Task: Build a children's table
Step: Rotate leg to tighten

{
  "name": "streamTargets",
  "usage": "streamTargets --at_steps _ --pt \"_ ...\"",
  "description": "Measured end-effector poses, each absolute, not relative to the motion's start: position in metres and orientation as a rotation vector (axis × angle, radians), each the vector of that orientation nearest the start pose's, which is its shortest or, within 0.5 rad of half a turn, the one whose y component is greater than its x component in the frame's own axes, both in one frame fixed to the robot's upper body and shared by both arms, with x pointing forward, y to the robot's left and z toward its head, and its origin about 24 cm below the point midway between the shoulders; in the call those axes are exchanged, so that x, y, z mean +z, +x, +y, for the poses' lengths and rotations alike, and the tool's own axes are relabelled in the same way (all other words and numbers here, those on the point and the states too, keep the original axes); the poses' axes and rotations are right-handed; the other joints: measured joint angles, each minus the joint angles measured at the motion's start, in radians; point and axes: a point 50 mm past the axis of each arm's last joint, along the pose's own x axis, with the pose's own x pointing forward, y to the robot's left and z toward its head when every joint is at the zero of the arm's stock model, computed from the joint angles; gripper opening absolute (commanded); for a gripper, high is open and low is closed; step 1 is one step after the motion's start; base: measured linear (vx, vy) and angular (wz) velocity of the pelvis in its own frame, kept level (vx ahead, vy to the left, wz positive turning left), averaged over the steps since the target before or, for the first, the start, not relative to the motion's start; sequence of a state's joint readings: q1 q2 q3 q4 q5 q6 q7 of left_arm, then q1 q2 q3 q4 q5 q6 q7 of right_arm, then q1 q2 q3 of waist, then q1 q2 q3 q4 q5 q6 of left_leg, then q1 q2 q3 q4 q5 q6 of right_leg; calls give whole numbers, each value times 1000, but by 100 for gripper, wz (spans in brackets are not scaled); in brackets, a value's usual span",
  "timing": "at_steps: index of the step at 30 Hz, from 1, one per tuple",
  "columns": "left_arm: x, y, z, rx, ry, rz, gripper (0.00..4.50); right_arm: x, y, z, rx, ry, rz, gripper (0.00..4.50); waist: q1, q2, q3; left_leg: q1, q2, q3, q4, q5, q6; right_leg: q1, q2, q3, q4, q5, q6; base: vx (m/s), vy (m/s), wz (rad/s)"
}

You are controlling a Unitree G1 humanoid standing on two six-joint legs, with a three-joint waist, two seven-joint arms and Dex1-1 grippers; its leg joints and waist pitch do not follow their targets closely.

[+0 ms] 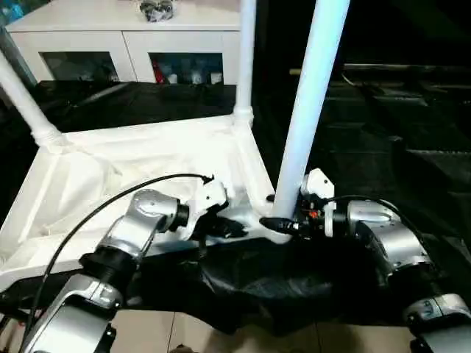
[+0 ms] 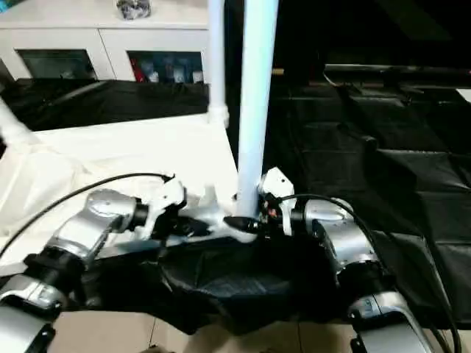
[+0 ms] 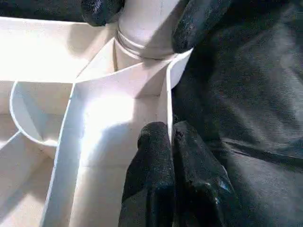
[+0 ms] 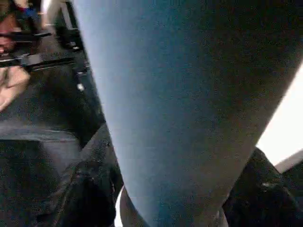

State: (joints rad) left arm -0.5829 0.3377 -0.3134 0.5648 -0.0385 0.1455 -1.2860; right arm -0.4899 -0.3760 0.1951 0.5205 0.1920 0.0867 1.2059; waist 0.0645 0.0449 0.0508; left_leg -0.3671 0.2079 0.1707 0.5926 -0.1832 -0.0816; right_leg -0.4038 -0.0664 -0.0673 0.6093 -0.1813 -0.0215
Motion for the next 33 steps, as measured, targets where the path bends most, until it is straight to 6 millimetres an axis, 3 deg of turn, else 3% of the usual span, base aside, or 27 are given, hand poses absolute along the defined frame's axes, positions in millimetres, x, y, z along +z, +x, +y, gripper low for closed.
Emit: streamTargets --at_steps 8,11,14,21,23,24,28,29,33 --pt "48 307 114 -1445 292 458 0 53 302 -146 1278 -147 301 205 4 0 0 0 -1 0 0 0 0 1 -2 0 0 0 0 0 0 0" --pt "47 313 109 -1363 291 449 0 49 308 -145 1157 -137 293 200 -3 0 0 2 -1 1 0 0 0 2 -5 0 1 -1 1 0 0 0" --pt "46 325 102 -1228 288 443 0 46 326 -136 935 -106 276 198 -20 0 0 4 -2 1 1 0 0 3 -6 0 0 -3 5 0 0 0" --pt "45 338 71 -1013 239 421 0 44 354 -121 515 -39 271 197 -51 0 -1 3 -3 1 3 0 0 3 -8 -2 -1 -3 6 0 0 0" --pt "45 338 70 -1008 236 418 0 45 355 -119 497 -39 267 197 -52 0 -1 1 -3 0 2 0 0 4 -8 -2 0 -3 5 0 0 0" --pt "45 338 70 -1007 235 417 0 45 356 -118 495 -34 262 252 -54 0 -1 1 -3 0 1 0 0 4 -8 -2 0 -2 4 0 0 0" --pt "46 338 74 -1025 242 416 0 46 358 -112 518 28 263 273 -62 0 -1 1 -2 1 0 0 0 3 -7 -3 0 -1 1 0 0 0" --pt "46 338 75 -1030 245 415 0 46 357 -112 528 31 262 302 -63 0 -1 1 -2 1 -1 0 0 3 -7 -3 0 -1 1 0 0 0" --pt "46 334 84 -1083 258 412 0 47 353 -115 667 -21 271 314 -62 0 -1 1 -2 1 -4 0 0 1 -7 -3 0 -1 2 0 0 0"
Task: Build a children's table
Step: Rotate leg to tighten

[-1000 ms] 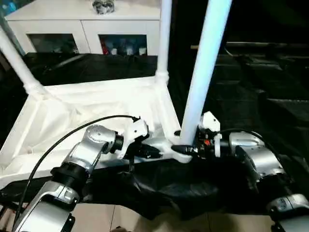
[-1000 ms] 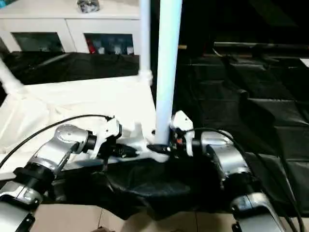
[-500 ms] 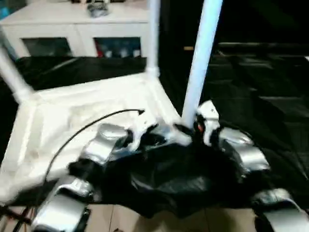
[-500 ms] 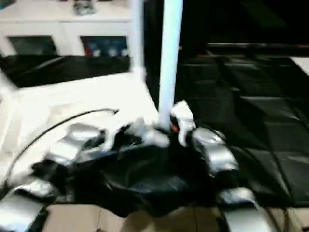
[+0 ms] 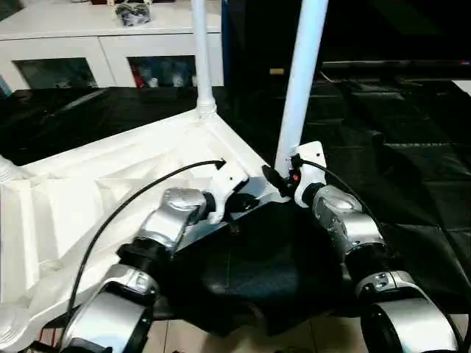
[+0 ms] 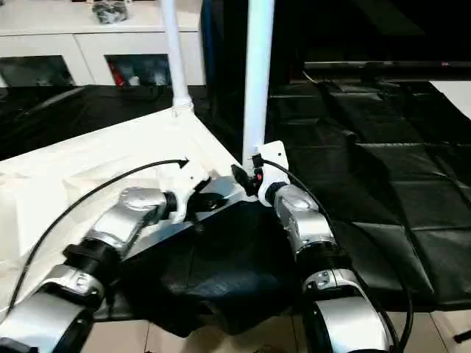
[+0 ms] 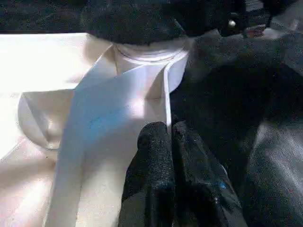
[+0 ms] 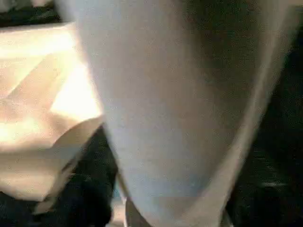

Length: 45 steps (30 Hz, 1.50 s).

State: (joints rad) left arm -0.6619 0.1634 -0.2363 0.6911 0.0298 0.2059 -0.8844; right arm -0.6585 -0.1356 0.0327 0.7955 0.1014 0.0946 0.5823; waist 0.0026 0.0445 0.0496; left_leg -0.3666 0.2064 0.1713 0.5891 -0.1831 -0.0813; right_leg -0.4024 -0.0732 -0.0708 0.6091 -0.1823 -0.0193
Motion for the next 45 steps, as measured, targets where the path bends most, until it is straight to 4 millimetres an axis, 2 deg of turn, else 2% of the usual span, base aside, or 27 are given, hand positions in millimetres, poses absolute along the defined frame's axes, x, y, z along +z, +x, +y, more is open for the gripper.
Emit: streamTargets --at_steps 4,9,14,15,25,29,32,33,37,40,43,45 --pt "46 329 92 -1154 261 412 0 48 344 -125 826 -71 271 314 9 0 0 -1 0 0 -1 0 0 0 0 -1 -1 -1 1 0 0 0" --pt "47 320 101 -1284 271 421 0 51 325 -141 1054 -128 286 314 35 0 0 0 0 1 0 0 1 0 -1 0 -1 -1 1 0 0 0" --pt "47 312 109 -1397 273 450 0 54 308 -149 1246 -162 338 314 52 1 0 1 0 1 0 0 1 0 -1 0 -1 -1 1 0 0 0" --pt "47 310 110 -1419 276 459 0 55 306 -149 1275 -167 352 297 55 0 0 1 0 1 1 0 1 0 -1 0 -1 -1 1 0 0 0" --pt "48 303 116 -1491 279 485 0 57 296 -147 1348 -160 375 222 59 1 0 1 0 1 0 0 1 0 -1 1 -1 -1 2 0 0 0" --pt "48 304 115 -1475 276 484 0 57 296 -146 1330 -163 370 212 59 3 -1 1 0 1 0 0 1 1 -1 1 -1 -1 2 0 0 0" --pt "45 316 113 -1304 261 459 0 49 314 -135 1075 -137 316 205 47 1 -1 4 0 1 2 0 0 2 -1 1 2 -4 6 0 0 0" --pt "44 323 110 -1228 264 452 0 47 323 -128 948 -122 300 202 35 1 -1 8 -1 1 2 0 0 3 -2 1 1 -4 7 0 0 0" --pt "41 331 88 -1098 225 429 0 43 341 -124 672 -60 294 196 18 0 -1 10 -2 1 2 0 0 4 -3 1 -5 -5 8 0 0 0" --pt "42 335 77 -1037 205 426 0 43 350 -119 535 -34 304 195 2 0 -1 8 -2 1 2 0 0 5 -3 1 -10 -5 8 0 0 0" --pt "42 336 74 -1015 213 422 0 42 354 -115 500 -51 299 195 -2 -1 -1 8 -3 1 2 0 0 5 -3 1 -10 -4 7 0 0 0" --pt "42 336 74 -1020 218 421 0 43 354 -114 507 -48 296 265 -1 -1 -2 9 -3 1 1 0 0 5 -3 1 -10 -3 6 0 0 0"
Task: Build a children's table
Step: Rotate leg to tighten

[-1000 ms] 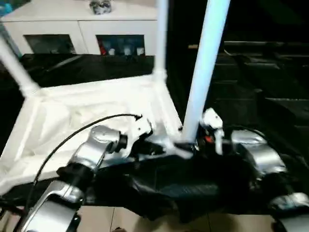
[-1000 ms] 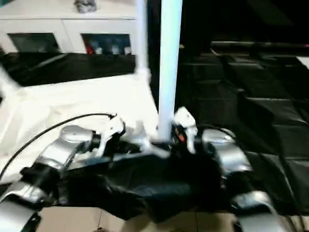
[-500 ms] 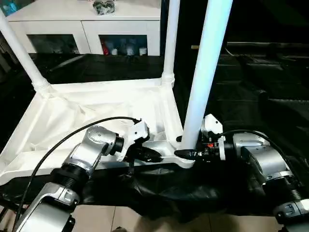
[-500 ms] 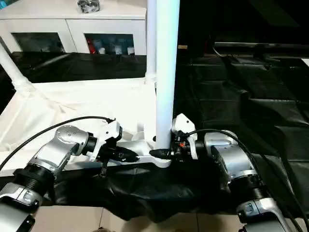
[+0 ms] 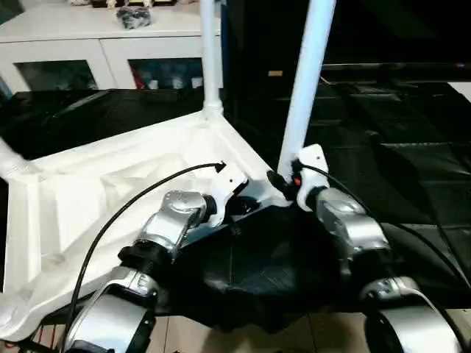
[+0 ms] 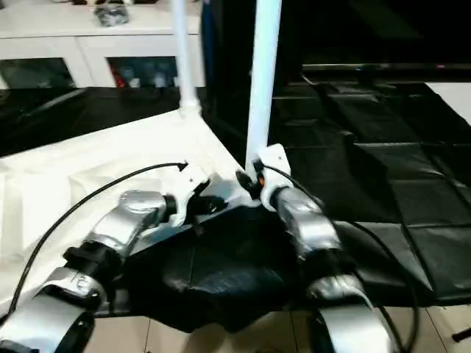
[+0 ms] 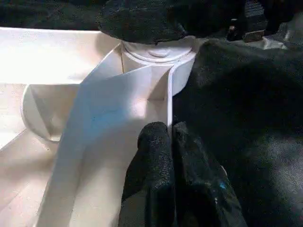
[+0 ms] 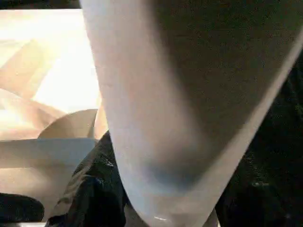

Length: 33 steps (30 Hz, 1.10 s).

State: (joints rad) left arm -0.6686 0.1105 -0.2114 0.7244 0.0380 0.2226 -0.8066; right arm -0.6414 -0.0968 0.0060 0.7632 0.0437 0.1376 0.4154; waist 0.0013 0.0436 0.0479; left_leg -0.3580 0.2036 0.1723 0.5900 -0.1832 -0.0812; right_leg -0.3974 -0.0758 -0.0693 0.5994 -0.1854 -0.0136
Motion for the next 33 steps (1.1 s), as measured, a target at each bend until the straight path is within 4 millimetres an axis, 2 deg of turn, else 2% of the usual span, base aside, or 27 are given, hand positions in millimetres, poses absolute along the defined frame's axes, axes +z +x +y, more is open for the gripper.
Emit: streamTargets --at_steps 2,5,11,14,15,18,22,28,33 --pt "42 335 74 -1032 223 419 0 43 355 -115 521 -32 296 267 1 0 0 0 0 0 -1 0 0 0 0 0 0 2 -2 0 0 0" --pt "42 335 76 -1049 230 418 0 44 355 -114 546 -9 296 306 1 1 0 -1 0 0 -3 0 0 0 0 0 1 2 -2 0 0 0" --pt "45 330 85 -1146 251 406 0 46 345 -127 762 -64 282 316 6 0 0 -7 1 0 -6 -1 2 -3 1 -2 1 5 -7 0 0 0" --pt "46 326 91 -1220 257 415 0 48 335 -135 902 -110 283 316 19 1 0 -9 2 0 -7 0 7 -5 1 -3 0 5 -6 0 0 0" --pt "47 323 95 -1257 262 422 0 49 330 -139 971 -136 289 316 29 1 0 -9 2 0 -7 0 9 -5 1 -3 0 5 -6 0 0 0" --pt "47 317 103 -1349 276 448 0 49 316 -145 1129 -180 312 316 39 1 0 -8 2 1 -5 0 9 -5 1 -3 0 5 -6 0 0 0" --pt "48 311 109 -1424 286 471 0 50 304 -150 1253 -199 349 316 46 2 0 -5 2 2 -3 -3 5 -2 1 -1 0 5 -6 0 0 0" --pt "49 306 114 -1486 307 499 0 49 298 -149 1321 -206 384 258 50 2 0 -1 2 3 -4 -3 5 0 1 0 0 5 -6 0 0 0" --pt "49 305 117 -1493 297 508 0 50 296 -146 1333 -196 375 235 50 3 0 -1 2 3 -5 -3 4 -1 1 0 0 4 -5 0 0 0"
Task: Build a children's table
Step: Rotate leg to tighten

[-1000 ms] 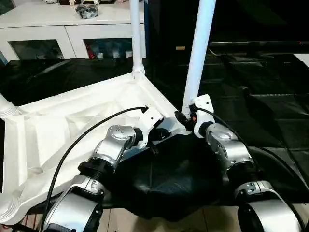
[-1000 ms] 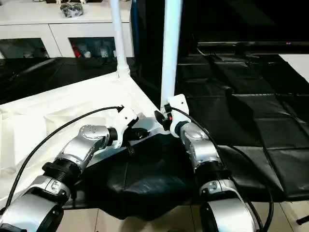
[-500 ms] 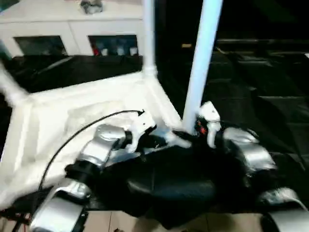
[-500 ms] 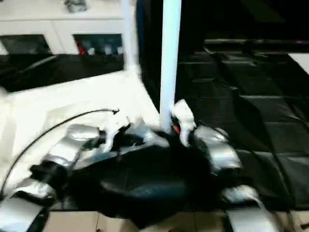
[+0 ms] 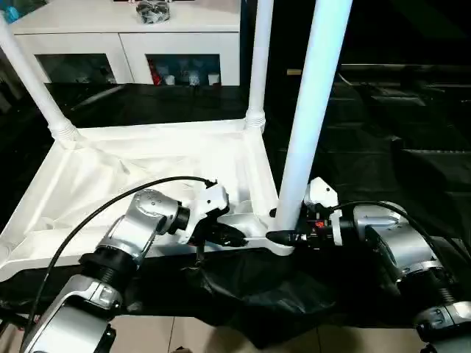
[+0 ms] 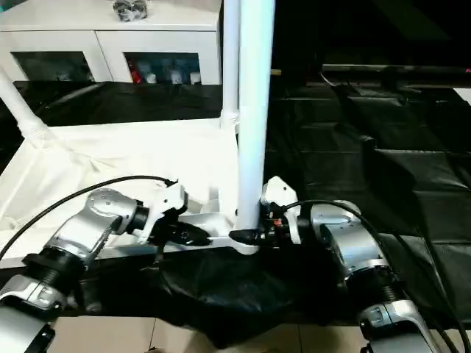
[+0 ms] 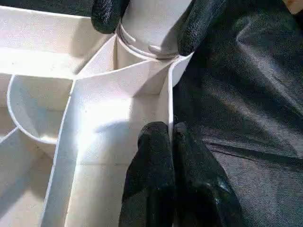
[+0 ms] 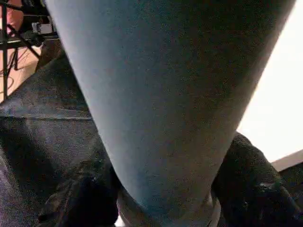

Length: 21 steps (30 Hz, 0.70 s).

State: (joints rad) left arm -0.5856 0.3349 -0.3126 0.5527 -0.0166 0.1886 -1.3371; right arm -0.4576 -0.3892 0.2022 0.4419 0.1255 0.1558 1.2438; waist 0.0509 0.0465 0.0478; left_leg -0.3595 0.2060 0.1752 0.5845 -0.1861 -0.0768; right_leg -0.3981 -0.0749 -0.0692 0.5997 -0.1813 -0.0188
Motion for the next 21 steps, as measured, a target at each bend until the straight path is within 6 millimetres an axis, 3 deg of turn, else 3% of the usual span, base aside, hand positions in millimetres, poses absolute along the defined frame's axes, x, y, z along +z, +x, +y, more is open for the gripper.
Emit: streamTargets --at_steps 8,15,18,21 --pt "46 313 115 -1318 273 490 0 45 312 -128 1068 -105 306 209 -22 -1 0 4 -1 0 1 0 0 2 0 1 1 -3 5 0 0 0" --pt "42 331 84 -1052 218 454 0 40 345 -114 587 -65 307 202 -55 -2 0 8 -3 -1 3 0 0 4 -1 0 -7 -4 6 0 0 0" --pt "41 331 77 -1027 206 449 0 40 348 -114 535 -70 304 202 -59 -3 -1 8 -3 -1 3 0 0 5 -1 1 -8 -4 6 0 0 0" --pt "41 331 76 -1031 206 450 0 40 348 -114 536 -60 299 268 -59 -4 -2 8 -3 -1 2 0 0 5 -1 1 -8 -4 6 0 0 0"
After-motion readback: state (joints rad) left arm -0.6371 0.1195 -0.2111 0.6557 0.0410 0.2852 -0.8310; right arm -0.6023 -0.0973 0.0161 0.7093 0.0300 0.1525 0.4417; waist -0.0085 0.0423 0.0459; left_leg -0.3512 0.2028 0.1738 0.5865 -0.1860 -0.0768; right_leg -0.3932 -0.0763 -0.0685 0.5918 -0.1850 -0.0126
